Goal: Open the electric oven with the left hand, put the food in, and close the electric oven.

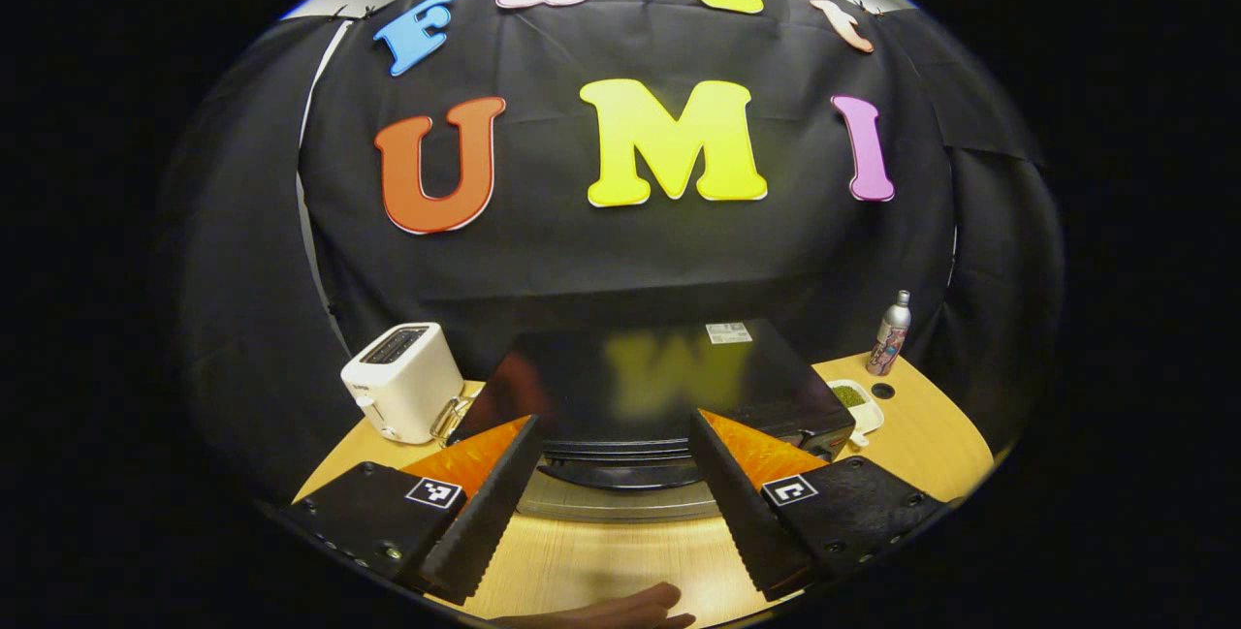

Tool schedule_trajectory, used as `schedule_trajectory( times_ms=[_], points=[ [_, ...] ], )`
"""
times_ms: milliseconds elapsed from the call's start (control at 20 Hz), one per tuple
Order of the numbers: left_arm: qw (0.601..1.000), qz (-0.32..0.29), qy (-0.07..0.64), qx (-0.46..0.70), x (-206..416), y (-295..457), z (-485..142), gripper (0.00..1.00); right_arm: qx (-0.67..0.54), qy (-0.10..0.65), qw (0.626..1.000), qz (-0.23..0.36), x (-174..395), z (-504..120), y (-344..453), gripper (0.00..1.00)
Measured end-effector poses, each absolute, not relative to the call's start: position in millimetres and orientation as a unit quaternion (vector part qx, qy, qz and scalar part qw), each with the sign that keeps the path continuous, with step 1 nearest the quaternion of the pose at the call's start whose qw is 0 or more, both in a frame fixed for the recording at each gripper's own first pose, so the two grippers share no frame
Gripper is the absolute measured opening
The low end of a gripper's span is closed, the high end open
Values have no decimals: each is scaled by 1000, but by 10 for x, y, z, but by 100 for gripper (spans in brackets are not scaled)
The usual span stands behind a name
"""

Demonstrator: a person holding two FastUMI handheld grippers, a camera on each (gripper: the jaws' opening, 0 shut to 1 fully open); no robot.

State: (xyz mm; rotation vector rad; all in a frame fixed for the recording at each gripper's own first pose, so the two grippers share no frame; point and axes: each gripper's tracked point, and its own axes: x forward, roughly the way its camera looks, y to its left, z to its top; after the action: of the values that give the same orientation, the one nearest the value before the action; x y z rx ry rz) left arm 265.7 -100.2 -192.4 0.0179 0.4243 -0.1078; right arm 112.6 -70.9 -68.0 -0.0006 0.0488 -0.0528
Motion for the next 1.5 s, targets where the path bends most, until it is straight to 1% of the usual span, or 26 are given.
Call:
schedule_trajectory(
  times_ms=[50,100,150,200,250,300,350,400,450,650,800,1050,1200,1500],
  points=[
    [974,-52,222,3,2701,-1010,-2001,96,2,24,999,-28,1152,-701,-727,100],
    [971,-52,233,-3,2722,-1028,-2080,96,4,22,999,-28,1175,-709,-740,96],
    [969,-52,241,-7,2756,-1057,-2141,96,5,24,999,-27,1194,-747,-750,96],
    [967,-53,247,-9,2788,-1093,-2199,96,6,27,999,-26,1220,-777,-760,100],
    [966,-56,254,-9,2806,-1123,-2248,96,8,30,999,-26,1237,-816,-778,100],
    [963,-58,264,-10,2801,-1143,-2294,96,10,33,999,-25,1257,-846,-793,96],
    [965,-58,254,-15,2822,-1158,-2249,96,12,36,999,-26,1279,-876,-810,96],
    [963,-61,260,-20,2808,-1171,-2277,97,14,38,999,-27,1296,-899,-828,96],
    [964,-60,259,-20,2826,-1168,-2260,95,16,41,999,-28,1295,-929,-841,96],
    [964,-46,263,-20,2846,-1157,-2280,94,37,50,998,-22,1276,-996,-839,96],
    [964,-48,261,-19,2824,-1160,-2276,95,47,60,997,-18,1238,-1007,-828,96],
    [966,-70,246,-18,2766,-1161,-2273,95,56,58,997,-16,1031,-897,-812,96],
    [965,-80,248,-11,2636,-1166,-2280,96,52,47,997,-22,909,-763,-826,96],
    [966,-91,244,-2,2392,-1129,-2318,95,40,31,999,-13,599,-563,-712,96]
  ],
)
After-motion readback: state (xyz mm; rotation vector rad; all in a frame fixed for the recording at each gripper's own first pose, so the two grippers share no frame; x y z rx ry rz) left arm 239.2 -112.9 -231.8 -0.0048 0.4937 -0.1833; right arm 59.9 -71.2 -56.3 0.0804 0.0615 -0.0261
